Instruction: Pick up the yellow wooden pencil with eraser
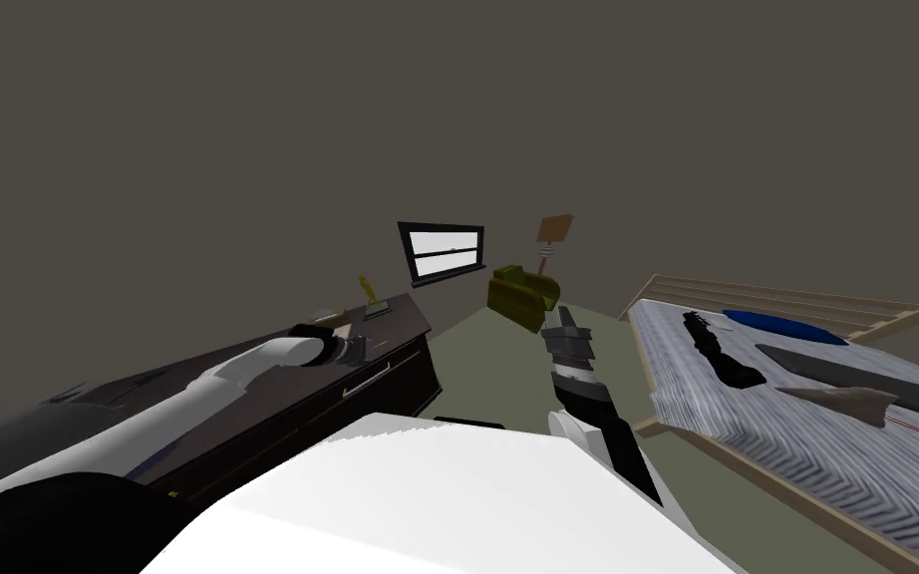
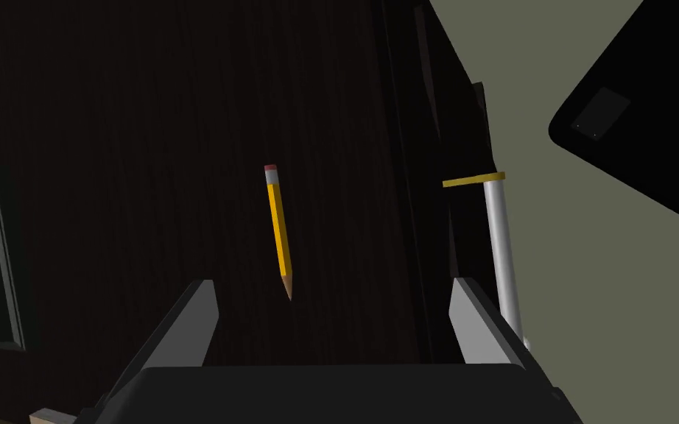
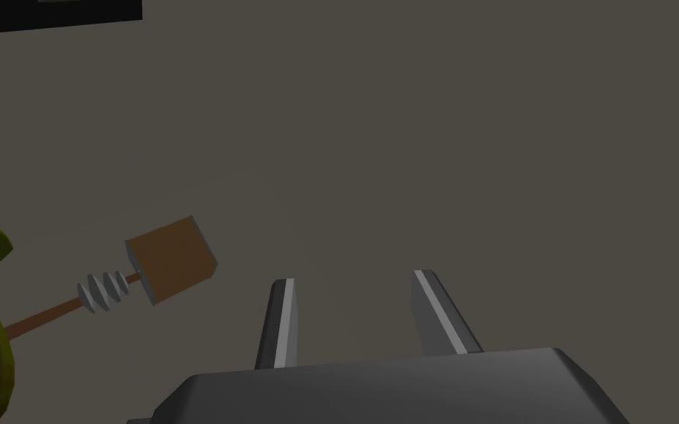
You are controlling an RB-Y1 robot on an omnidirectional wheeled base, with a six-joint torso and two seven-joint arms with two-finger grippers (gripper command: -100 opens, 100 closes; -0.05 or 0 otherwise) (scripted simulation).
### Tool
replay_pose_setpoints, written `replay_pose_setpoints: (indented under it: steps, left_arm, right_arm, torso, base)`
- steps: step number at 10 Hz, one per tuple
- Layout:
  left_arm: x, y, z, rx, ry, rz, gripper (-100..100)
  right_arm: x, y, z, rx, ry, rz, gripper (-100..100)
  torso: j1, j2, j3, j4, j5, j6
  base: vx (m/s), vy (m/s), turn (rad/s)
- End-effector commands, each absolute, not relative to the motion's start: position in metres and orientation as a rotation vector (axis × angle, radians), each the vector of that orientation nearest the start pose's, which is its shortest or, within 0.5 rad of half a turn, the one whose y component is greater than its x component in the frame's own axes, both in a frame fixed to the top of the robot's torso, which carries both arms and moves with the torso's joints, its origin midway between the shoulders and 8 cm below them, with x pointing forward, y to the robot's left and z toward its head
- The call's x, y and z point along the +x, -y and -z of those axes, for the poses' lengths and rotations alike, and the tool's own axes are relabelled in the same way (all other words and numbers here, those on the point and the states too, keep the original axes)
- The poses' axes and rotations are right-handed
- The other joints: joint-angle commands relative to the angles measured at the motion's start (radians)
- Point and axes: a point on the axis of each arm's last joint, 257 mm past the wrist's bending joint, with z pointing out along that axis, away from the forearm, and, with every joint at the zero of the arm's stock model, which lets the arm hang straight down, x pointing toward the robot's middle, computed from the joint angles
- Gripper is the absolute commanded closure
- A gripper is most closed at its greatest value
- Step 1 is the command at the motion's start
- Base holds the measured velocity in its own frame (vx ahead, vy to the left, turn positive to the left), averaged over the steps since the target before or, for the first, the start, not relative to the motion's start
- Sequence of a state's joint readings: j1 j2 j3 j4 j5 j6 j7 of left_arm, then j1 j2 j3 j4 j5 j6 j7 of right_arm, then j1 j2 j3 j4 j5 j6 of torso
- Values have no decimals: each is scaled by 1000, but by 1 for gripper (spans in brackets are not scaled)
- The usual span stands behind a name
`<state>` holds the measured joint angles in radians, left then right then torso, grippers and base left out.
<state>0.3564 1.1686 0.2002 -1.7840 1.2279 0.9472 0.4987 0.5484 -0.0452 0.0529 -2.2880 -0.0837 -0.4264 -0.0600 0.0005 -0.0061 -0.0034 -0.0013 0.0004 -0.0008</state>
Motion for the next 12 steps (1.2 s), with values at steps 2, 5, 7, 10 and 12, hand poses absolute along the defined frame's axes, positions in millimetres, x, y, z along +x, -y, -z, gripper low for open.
replay_pose_setpoints:
  steps: [2, 5, 7, 10, 12]
  left_arm:
    - [336, -515, 276, -2539, -1374, 610, -100]
    - [311, -535, 282, -2659, -1312, 489, -100]
    - [288, -551, 286, -2761, -1247, 382, -100]
    - [256, -567, 290, -2880, -1158, 244, -100]
    - [240, -574, 292, -2928, -1116, 175, -100]
  right_arm:
    - [352, 273, 4, 804, -659, -1421, 0]
    - [352, 273, 4, 804, -659, -1421, 0]
    - [352, 273, 4, 804, -659, -1421, 0]
    - [352, 273, 4, 804, -659, -1421, 0]
    - [352, 273, 4, 804, -659, -1421, 0]
  torso:
    - [0, 1, 0, 0, 0, -1]
    - [-1, -1, -1, 0, 0, -1]
    - [-1, -1, -1, 0, 0, 0]
    - [0, -2, -1, 0, 0, -1]
    - [-1, 1, 0, 0, 0, -1]
  base:
    - [61, 0, -61]
    - [80, -6, -95]
    - [92, -7, -128]
    - [87, 5, -92]
    - [52, -2, -57]
